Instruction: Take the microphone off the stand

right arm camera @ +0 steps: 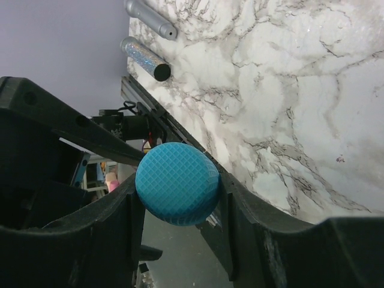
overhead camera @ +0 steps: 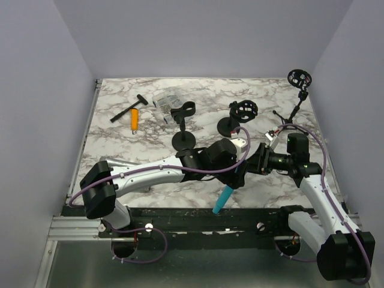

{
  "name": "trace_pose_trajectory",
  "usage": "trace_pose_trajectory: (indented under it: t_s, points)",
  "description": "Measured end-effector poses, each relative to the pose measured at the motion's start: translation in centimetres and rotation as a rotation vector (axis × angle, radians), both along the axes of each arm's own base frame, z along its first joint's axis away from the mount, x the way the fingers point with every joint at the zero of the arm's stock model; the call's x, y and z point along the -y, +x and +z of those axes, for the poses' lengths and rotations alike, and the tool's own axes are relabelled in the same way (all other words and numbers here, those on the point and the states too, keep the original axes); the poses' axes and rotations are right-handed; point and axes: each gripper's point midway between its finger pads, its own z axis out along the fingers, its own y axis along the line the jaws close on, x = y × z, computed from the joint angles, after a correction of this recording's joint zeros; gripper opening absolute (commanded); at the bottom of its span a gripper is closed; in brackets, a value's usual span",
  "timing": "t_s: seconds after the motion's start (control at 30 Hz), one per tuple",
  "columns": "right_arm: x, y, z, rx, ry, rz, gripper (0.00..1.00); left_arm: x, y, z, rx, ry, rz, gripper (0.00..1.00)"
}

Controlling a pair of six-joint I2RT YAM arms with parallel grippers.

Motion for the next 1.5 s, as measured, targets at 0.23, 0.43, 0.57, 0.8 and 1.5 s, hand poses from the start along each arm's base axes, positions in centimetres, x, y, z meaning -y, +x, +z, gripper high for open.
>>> trace_pose_trajectory:
  t_s: [0.23, 0.43, 0.57, 0.8, 1.5]
  points:
    - [-0.2, 0.0, 0.4, 0.009, 0.018, 0.009, 0.01, -0.7, 0.7, -1.8, 0.029, 0.067, 0.032, 0.61]
    - [-0.2, 0.0, 0.5, 0.01, 0.025, 0.017, 0.01, -0.9, 0.9, -4.2, 0.028, 0.14, 0.028, 0.3]
    - [-0.3, 0.0, 0.4, 0.006, 0.025, 0.017, 0.32, -0.7, 0.9, -4.0, 0.041, 0.143, 0.012, 0.04]
    - [-0.2, 0.3, 0.6, -0.002, 0.025, 0.003, 1.0, -1.1, 1.1, -4.1, 0.067, 0.154, 0.011, 0.0]
    - [0.1, 2.5, 0.1, -0.029, -0.001, -0.069, 1.0, -12.3, 3.5, -4.2, -0.049, 0.219, 0.468, 0.0]
